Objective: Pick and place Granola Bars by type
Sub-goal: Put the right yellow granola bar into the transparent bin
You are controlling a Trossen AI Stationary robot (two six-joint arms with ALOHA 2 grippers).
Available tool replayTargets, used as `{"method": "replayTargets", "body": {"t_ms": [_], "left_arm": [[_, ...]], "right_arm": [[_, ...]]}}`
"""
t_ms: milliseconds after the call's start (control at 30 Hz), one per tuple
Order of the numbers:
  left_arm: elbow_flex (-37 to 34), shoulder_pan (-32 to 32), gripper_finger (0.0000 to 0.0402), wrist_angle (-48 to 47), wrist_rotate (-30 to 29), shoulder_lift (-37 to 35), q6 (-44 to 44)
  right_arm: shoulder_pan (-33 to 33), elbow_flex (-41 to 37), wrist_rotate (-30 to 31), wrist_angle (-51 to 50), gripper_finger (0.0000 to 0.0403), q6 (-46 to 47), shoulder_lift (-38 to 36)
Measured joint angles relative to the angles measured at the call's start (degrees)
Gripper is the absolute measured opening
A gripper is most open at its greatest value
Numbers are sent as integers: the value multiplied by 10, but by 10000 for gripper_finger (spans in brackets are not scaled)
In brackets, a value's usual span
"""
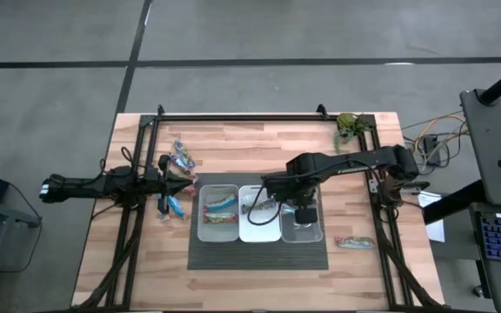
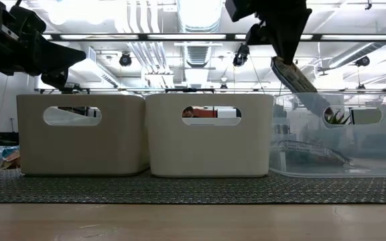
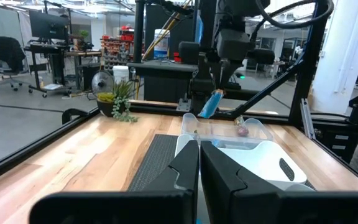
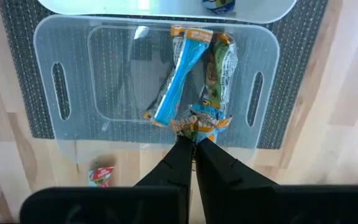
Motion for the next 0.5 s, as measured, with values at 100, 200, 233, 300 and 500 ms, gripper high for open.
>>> {"method": "replayTargets", "body": {"t_ms": [100,200,233,300,500], "left_arm": [[0,0,0,0,0,0,0],[0,0,0,0,0,0,0],[0,0,0,0,0,0,0],[0,0,0,0,0,0,0],[0,0,0,0,0,0,0]], "right_arm": [[-1,3,-11,2,8,1,10],[-1,3,-11,6,8,4,18],[-1,3,-11,6,8,5,21],[-1,3,-12,8,8,5,28],[-1,4,-13,13,8,5,48]]}}
